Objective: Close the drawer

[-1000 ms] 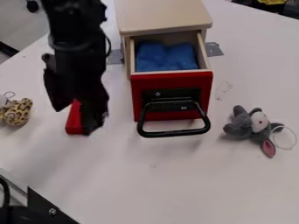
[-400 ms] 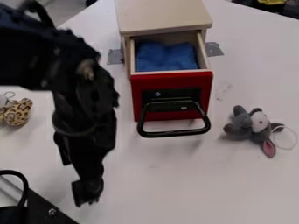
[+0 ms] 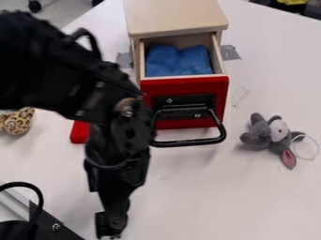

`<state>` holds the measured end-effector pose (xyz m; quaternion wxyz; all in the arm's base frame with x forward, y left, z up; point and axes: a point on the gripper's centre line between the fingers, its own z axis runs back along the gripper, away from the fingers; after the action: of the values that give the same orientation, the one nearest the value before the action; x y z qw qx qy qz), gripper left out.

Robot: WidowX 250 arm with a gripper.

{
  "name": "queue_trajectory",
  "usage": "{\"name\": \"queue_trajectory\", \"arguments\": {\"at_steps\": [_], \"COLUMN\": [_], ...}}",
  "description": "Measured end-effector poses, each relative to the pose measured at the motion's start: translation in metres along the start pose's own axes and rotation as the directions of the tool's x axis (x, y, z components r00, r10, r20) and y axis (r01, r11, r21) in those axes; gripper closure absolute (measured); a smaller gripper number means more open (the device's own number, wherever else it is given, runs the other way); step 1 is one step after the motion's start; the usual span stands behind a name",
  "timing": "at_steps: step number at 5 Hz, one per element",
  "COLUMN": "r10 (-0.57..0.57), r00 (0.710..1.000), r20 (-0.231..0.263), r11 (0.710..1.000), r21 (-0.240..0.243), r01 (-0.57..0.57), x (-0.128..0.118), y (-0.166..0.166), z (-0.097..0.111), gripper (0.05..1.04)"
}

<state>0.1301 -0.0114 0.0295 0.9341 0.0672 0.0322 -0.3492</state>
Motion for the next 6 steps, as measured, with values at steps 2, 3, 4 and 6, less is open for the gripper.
{"name": "queue_trajectory", "arguments": {"at_steps": [2, 3, 4, 6], "r10": [0.045, 0.059, 0.073, 0.093], "r00": [0.999, 0.998, 0.997, 0.995], "r20": [0.024, 0.018, 0.021, 0.028], "r11": [0.998, 0.997, 0.996, 0.993], "r21": [-0.037, -0.048, -0.053, -0.076], "r01": [-0.044, -0.058, -0.072, -0.09], "x": [0.035, 0.046, 0.053, 0.06], "y": [0.009, 0.015, 0.02, 0.017], "z": [0.009, 0.007, 0.006, 0.01], "gripper": [0.087, 0.087, 0.087, 0.087]}}
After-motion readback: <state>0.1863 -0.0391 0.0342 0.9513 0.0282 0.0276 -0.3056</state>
